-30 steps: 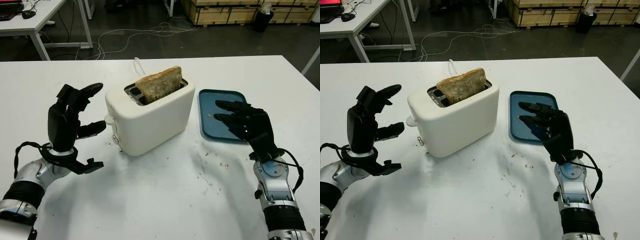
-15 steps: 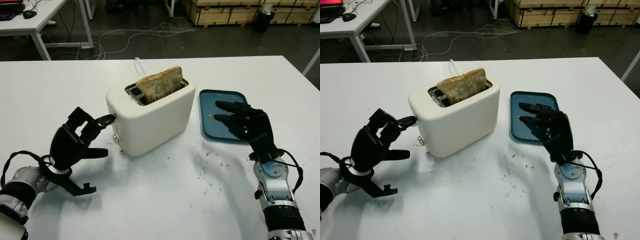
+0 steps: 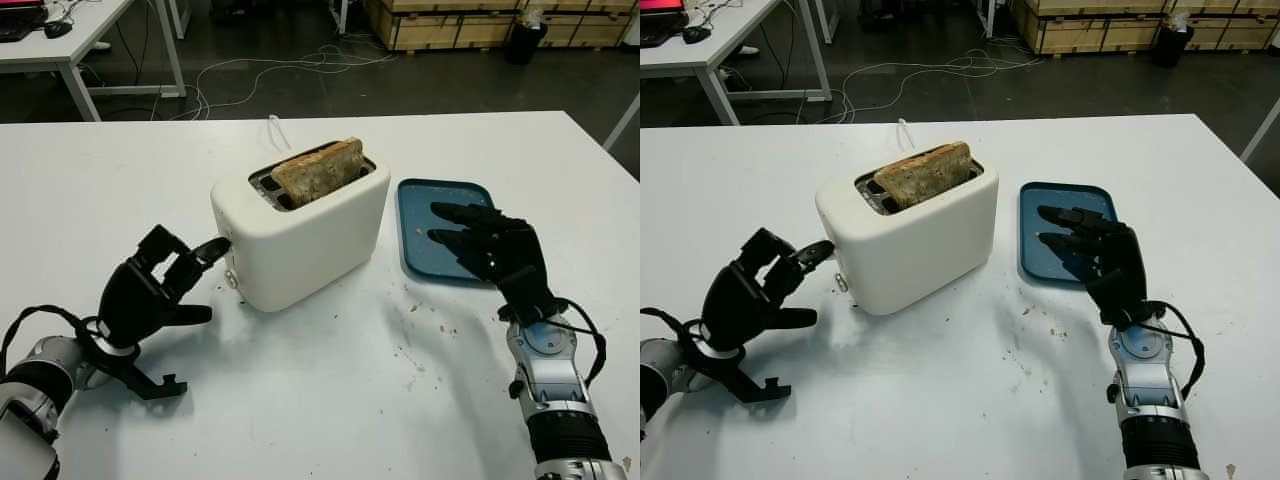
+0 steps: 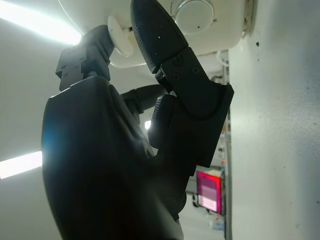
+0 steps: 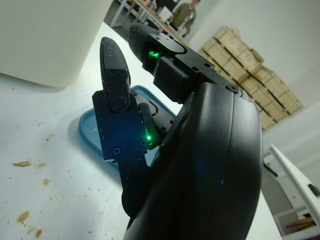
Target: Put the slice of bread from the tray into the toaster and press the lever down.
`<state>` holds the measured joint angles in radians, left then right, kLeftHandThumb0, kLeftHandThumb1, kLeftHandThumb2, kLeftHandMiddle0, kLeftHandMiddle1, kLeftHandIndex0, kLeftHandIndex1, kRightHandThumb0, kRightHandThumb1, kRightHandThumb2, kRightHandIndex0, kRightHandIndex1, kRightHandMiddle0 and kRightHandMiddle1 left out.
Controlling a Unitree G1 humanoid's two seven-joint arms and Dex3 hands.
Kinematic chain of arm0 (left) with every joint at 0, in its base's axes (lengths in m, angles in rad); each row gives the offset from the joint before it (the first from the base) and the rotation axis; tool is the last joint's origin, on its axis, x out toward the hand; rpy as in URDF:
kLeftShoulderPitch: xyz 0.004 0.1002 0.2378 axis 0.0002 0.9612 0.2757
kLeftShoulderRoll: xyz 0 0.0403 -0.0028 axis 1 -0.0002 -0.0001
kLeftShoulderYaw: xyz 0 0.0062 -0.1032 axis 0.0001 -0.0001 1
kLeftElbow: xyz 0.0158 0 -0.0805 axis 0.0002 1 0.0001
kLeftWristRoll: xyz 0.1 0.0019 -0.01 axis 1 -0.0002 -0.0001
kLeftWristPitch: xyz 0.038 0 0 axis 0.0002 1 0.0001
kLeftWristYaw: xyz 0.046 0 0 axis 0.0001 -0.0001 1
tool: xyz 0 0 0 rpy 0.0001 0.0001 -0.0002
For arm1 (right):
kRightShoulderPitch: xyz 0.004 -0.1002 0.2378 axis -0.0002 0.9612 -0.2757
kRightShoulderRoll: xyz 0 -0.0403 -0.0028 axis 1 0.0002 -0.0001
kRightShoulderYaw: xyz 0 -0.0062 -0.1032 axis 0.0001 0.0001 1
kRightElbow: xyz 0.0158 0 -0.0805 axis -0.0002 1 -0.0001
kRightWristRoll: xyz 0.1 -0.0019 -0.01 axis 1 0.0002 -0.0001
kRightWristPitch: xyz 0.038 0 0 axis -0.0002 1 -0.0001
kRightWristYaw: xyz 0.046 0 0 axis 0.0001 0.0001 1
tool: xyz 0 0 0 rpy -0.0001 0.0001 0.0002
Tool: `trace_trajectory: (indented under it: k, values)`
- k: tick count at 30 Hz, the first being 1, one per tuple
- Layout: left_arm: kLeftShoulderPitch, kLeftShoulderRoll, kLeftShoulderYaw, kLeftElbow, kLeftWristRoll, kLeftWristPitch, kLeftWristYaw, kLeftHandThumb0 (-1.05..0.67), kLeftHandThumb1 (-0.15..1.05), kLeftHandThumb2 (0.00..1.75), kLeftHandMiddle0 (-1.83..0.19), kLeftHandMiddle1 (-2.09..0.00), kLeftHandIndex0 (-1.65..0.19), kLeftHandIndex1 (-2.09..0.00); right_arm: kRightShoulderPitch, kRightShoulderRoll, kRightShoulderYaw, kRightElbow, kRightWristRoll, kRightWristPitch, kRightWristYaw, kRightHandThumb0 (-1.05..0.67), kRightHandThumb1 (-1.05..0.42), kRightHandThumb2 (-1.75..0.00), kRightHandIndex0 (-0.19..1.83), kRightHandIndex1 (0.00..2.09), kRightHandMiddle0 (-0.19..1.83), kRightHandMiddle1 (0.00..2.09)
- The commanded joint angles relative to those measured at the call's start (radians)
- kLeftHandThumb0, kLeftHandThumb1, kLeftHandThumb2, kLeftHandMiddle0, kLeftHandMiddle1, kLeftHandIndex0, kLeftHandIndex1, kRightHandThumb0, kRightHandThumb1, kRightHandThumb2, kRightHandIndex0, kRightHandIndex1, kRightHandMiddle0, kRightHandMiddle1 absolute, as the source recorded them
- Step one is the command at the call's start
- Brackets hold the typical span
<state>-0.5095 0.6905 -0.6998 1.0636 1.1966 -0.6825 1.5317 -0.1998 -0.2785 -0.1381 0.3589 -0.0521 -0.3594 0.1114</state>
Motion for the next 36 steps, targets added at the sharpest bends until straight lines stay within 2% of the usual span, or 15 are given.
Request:
trace_trajectory:
  k: [1, 3, 4, 5, 6, 7, 9, 10, 12, 15, 18, 20, 22, 28, 36]
  values:
    - [0.001, 0.022, -0.006, -0.005, -0.028, -0.038, -0.065, -0.86, 0.92, 1.06, -0.01, -1.75, 0.0, -0.93, -0.01, -0.001, 0.004, -0.002, 0.004, -0.003, -0.003, -0.45, -0.92, -0.15, 1.12, 0.03, 0.99, 0.0]
    - [0.005, 0.034, 0.012, -0.031, -0.079, -0.106, -0.137, -0.9, 0.92, 1.03, -0.14, -1.75, 0.0, -1.13, -0.01, -0.001, 0.004, -0.003, 0.006, -0.001, -0.002, -0.44, -0.92, -0.15, 1.12, 0.03, 0.99, 0.0]
    - [0.008, 0.041, 0.025, -0.046, -0.111, -0.145, -0.188, -0.93, 0.92, 1.01, -0.38, -1.75, 0.0, -1.29, -0.009, -0.001, 0.003, -0.004, 0.008, 0.001, -0.001, -0.45, -0.92, -0.14, 1.12, 0.03, 0.99, 0.0]
    - [0.009, 0.051, 0.04, -0.062, -0.163, -0.203, -0.278, -0.96, 0.92, 0.98, -0.85, -1.75, 0.0, -1.46, -0.009, -0.002, 0.003, -0.005, 0.007, 0.0, -0.001, -0.45, -0.92, -0.14, 1.12, 0.03, 0.99, 0.0]
    - [0.012, 0.063, 0.058, -0.079, -0.232, -0.259, -0.4, -1.0, 0.92, 0.95, -1.09, -1.75, 0.0, -1.59, -0.009, -0.003, 0.003, -0.005, 0.005, -0.001, -0.002, -0.45, -0.92, -0.15, 1.12, 0.03, 0.99, 0.0]
    - [0.013, 0.076, 0.072, -0.089, -0.318, -0.318, -0.552, -1.03, 0.92, 0.9, -1.22, -1.75, -0.13, -1.68, -0.01, -0.004, 0.003, -0.003, 0.005, -0.004, -0.001, -0.45, -0.92, -0.15, 1.12, 0.03, 0.99, 0.0]
    - [0.015, 0.091, 0.077, -0.101, -0.532, -0.426, -0.848, -1.04, 0.92, 0.77, -1.14, -1.75, -0.49, -1.69, -0.01, -0.005, 0.003, -0.008, 0.006, 0.001, 0.0, -0.46, -0.92, -0.14, 1.12, 0.03, 0.99, 0.0]
    - [0.018, 0.107, 0.064, -0.132, -0.641, -0.44, -0.992, -1.04, 0.92, 0.7, -1.1, -1.72, -0.67, -1.58, -0.01, -0.006, 0.003, -0.012, 0.007, 0.006, 0.002, -0.46, -0.92, -0.14, 1.12, 0.03, 0.99, 0.0]
    - [0.035, 0.151, 0.029, -0.251, -0.857, -0.384, -1.254, -1.05, 0.92, 0.58, -1.15, -1.54, -1.02, -1.26, -0.012, -0.007, 0.002, -0.008, 0.014, -0.001, 0.009, -0.45, -0.92, -0.15, 1.11, 0.03, 0.99, 0.0]
    - [0.027, 0.238, -0.033, -0.486, -1.11, -0.182, -1.663, -1.05, 0.92, 0.41, -1.38, -1.22, -1.41, -0.83, -0.015, -0.012, 0.003, -0.008, 0.013, 0.0, 0.015, -0.45, -0.92, -0.15, 1.11, 0.02, 0.98, 0.0]
    - [-0.039, 0.268, -0.073, -0.603, -1.14, 0.059, -2.029, -1.05, 0.92, 0.32, -1.55, -0.96, -1.55, -0.5, -0.018, -0.014, 0.004, -0.009, 0.01, 0.002, 0.015, -0.45, -0.92, -0.15, 1.11, 0.02, 0.99, 0.0]
    - [-0.103, 0.243, -0.111, -0.616, -1.025, 0.181, -2.216, -1.05, 0.92, 0.27, -1.57, -0.8, -1.56, -0.33, -0.018, -0.014, 0.006, -0.013, 0.007, 0.002, 0.015, -0.45, -0.92, -0.15, 1.11, 0.02, 0.99, 0.0]
    - [-0.129, 0.211, -0.132, -0.607, -0.974, 0.238, -2.312, -1.05, 0.92, 0.21, -1.57, -0.7, -1.55, -0.18, -0.018, -0.016, 0.007, -0.014, 0.004, -0.001, 0.014, -0.45, -0.92, -0.14, 1.11, 0.02, 0.99, 0.0]
    - [-0.09, 0.21, -0.117, -0.674, -1.015, 0.344, -2.392, -1.05, 0.92, 0.18, -1.57, -0.58, -1.57, -0.29, -0.022, -0.024, 0.007, -0.01, 0.0, -0.006, 0.018, -0.44, -0.92, -0.15, 1.11, 0.03, 0.98, 0.0]
    - [0.005, 0.223, -0.056, -0.758, -1.07, 0.475, -2.368, -1.05, 0.92, 0.16, -1.57, -0.47, -1.57, -0.28, -0.027, -0.027, 0.015, -0.005, -0.017, -0.009, 0.013, -0.46, -0.92, -0.15, 1.14, 0.04, 0.99, 0.0]
